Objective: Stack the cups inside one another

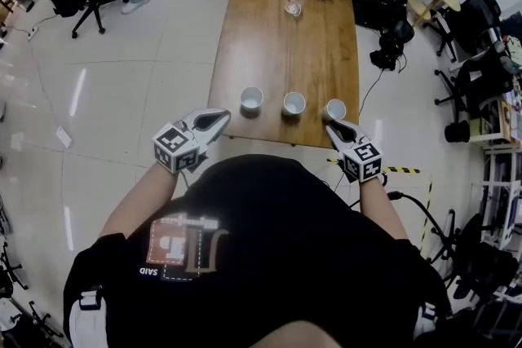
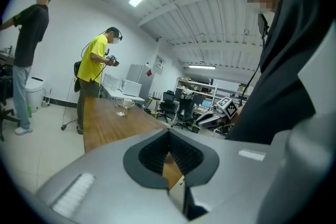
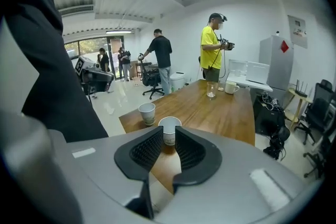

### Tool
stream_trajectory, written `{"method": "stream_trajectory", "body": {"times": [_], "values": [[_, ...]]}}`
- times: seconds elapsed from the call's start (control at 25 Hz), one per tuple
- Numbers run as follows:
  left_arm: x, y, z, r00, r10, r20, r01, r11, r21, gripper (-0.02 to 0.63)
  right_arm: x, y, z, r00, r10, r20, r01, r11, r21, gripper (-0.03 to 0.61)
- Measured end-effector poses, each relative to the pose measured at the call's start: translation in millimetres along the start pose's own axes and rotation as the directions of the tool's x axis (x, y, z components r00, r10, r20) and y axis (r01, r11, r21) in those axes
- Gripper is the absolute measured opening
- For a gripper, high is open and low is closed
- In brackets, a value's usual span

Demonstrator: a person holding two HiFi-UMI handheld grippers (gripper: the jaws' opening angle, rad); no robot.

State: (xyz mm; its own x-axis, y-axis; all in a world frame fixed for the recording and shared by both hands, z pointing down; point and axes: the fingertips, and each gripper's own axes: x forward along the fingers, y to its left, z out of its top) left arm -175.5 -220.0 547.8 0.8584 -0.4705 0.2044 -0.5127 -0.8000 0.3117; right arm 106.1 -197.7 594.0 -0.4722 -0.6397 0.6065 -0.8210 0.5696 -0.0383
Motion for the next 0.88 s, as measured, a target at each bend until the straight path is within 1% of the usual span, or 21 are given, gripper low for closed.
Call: {"method": "stream_trajectory", "body": {"times": [0.08, 0.16, 0.24, 0.28, 0.32, 0.36, 0.44, 0.52, 0.6, 0.68, 0.8, 0.88], "values": [[5.0, 6.7, -2.2, 1.000, 0.016, -0.005, -0.016, 1.000, -0.021, 0.000, 10.3, -1.1, -2.4, 0.999, 0.015, -0.044, -0.017, 0.999, -0.048, 0.095], [12.2, 7.1, -3.6, 0.999, 0.039, -0.006, -0.040, 0.999, -0.026, 0.000, 17.7, -3.9, -3.0, 0.996, 0.042, -0.077, -0.051, 0.992, -0.114, 0.103], [18.0, 5.9, -7.0, 0.997, 0.080, -0.007, -0.081, 0.996, -0.031, 0.000, 28.5, -0.2, 0.6, 0.991, 0.094, -0.098, -0.112, 0.973, -0.201, 0.104], [19.6, 5.1, -9.4, 0.994, 0.106, -0.007, -0.106, 0.993, -0.042, 0.000, 36.4, 4.7, 1.9, 0.986, 0.123, -0.114, -0.148, 0.955, -0.255, 0.104], [20.9, 3.4, -11.1, 0.992, 0.129, -0.006, -0.129, 0.990, -0.054, 0.000, 45.8, 10.7, 2.5, 0.979, 0.150, -0.138, -0.187, 0.930, -0.317, 0.104], [22.0, 0.3, -12.0, 0.989, 0.146, -0.005, -0.146, 0.987, -0.060, 0.000, 56.0, 17.0, 2.0, 0.971, 0.173, -0.166, -0.225, 0.897, -0.381, 0.104], [23.6, -8.6, -14.0, 0.985, 0.170, -0.011, -0.170, 0.984, -0.058, 0.000, 76.6, 28.1, -3.9, 0.952, 0.205, -0.228, -0.294, 0.820, -0.490, 0.104], [21.1, -16.4, -15.8, 0.980, 0.200, -0.018, -0.201, 0.978, -0.057, 0.000, 95.0, 34.9, -16.6, 0.932, 0.211, -0.294, -0.346, 0.758, -0.553, 0.115], [12.4, -22.1, -17.0, 0.972, 0.234, -0.014, -0.234, 0.970, -0.062, 0.000, 109.8, 39.5, -32.4, 0.914, 0.195, -0.355, -0.382, 0.709, -0.593, 0.124], [0.0, -25.0, -19.2, 0.965, 0.262, -0.012, -0.262, 0.963, -0.070, 0.000, 120.7, 42.3, -43.5, 0.902, 0.165, -0.398, -0.398, 0.676, -0.620, 0.129], [-18.5, -22.3, -25.6, 0.954, 0.300, -0.017, -0.300, 0.948, -0.105, 0.000, 132.4, 40.9, -49.3, 0.897, 0.107, -0.429, -0.389, 0.654, -0.649, 0.115], [-27.0, -19.4, -27.3, 0.949, 0.317, -0.009, -0.316, 0.943, -0.110, 0.000, 137.5, 39.2, -51.7, 0.895, 0.077, -0.440, -0.383, 0.638, -0.668, 0.104]]}}
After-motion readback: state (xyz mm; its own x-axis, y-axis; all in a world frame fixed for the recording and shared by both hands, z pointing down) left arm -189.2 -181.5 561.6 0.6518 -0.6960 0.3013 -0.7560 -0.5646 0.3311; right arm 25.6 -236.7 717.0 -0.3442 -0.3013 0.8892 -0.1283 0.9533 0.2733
